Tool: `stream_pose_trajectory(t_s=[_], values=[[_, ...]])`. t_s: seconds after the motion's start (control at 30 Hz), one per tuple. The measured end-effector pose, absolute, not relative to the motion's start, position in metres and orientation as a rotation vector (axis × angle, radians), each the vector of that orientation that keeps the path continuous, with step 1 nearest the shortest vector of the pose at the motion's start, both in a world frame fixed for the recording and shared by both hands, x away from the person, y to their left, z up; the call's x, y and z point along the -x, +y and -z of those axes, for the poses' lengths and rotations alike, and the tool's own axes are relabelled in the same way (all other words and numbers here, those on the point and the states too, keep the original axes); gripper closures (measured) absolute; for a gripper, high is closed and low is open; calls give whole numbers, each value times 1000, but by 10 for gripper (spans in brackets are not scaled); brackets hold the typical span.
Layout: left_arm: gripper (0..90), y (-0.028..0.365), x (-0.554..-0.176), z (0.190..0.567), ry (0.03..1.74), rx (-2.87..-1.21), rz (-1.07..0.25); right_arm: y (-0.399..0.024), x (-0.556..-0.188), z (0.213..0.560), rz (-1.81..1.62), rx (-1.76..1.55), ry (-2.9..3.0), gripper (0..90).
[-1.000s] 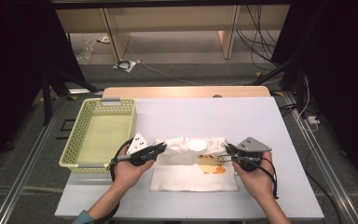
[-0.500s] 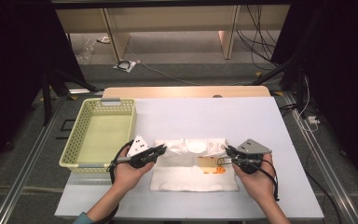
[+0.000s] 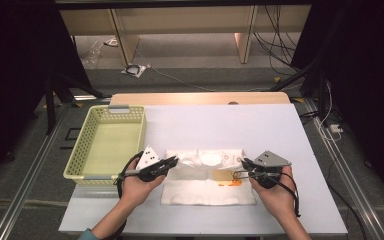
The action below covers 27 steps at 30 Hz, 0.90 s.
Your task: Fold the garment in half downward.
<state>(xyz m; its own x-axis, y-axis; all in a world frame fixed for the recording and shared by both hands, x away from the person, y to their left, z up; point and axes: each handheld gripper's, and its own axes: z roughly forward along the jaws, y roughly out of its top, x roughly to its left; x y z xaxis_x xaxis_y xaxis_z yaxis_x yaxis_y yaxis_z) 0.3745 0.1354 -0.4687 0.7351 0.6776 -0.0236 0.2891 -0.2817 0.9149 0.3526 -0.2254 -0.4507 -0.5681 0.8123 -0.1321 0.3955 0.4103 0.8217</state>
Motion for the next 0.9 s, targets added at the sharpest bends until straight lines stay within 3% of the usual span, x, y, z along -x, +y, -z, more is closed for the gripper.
stream_pose_trajectory(t_s=[0.9], values=[[852, 131, -367, 480, 731, -1959, -422, -228, -350, 458, -1007, -1030, 2216, 846]])
